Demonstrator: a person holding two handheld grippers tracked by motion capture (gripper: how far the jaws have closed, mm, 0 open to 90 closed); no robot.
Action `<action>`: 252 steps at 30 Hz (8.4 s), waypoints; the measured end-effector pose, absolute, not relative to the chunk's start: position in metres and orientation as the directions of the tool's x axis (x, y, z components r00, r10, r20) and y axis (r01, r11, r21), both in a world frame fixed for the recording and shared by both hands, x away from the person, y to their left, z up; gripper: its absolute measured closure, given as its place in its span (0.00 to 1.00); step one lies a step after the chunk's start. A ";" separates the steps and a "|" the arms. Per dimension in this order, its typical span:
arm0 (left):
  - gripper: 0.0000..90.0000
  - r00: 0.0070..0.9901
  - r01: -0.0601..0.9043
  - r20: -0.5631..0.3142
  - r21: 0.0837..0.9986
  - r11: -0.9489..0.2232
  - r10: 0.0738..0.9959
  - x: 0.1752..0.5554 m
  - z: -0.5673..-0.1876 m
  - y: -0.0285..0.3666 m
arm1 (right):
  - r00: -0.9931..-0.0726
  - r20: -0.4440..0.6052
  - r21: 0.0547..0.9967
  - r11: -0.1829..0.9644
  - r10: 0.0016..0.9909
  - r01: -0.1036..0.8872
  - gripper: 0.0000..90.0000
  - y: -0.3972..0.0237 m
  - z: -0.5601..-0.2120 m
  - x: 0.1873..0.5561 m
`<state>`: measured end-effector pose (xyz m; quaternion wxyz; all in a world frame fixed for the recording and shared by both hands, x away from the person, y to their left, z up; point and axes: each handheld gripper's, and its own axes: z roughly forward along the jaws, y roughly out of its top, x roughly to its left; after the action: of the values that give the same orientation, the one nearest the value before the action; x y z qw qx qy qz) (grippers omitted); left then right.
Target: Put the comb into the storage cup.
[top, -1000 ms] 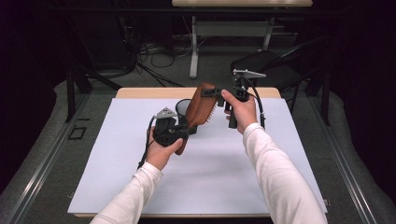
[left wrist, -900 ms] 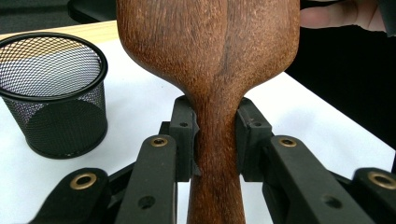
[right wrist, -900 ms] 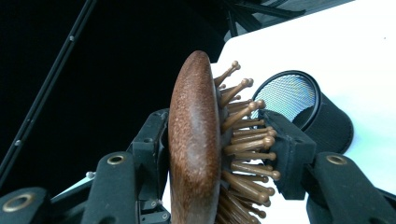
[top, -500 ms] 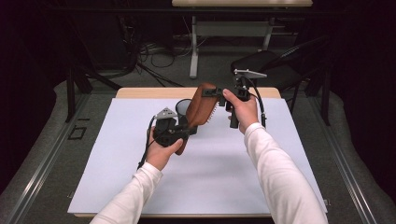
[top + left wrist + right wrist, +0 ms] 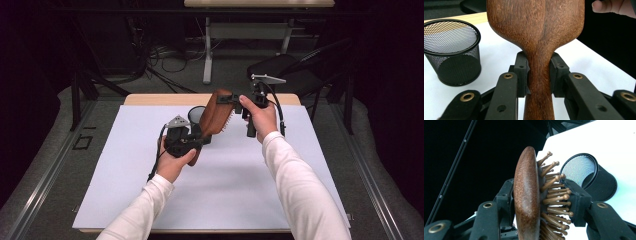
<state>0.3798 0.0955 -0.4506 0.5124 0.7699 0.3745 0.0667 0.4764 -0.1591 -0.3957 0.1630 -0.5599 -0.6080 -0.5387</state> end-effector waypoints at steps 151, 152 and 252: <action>0.00 0.533 0.483 -0.302 0.875 0.008 0.791 0.374 -0.456 0.166 | -0.262 0.770 0.539 -0.372 0.582 0.756 0.55 -0.187 -0.374 0.482; 0.00 0.533 0.483 -0.301 0.875 0.007 0.791 0.374 -0.457 0.166 | -0.264 0.771 0.538 -0.373 0.579 0.756 0.55 -0.186 -0.374 0.483; 0.00 0.515 0.499 -0.332 0.866 0.039 0.790 0.376 -0.460 0.175 | -0.191 0.620 0.726 -0.463 0.761 0.510 0.56 -0.148 -0.392 0.518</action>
<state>0.3755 0.1750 -0.4604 0.5431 0.6802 0.4737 0.1341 0.5177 -0.1480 -0.3922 -0.1080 -0.6266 -0.5070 -0.5819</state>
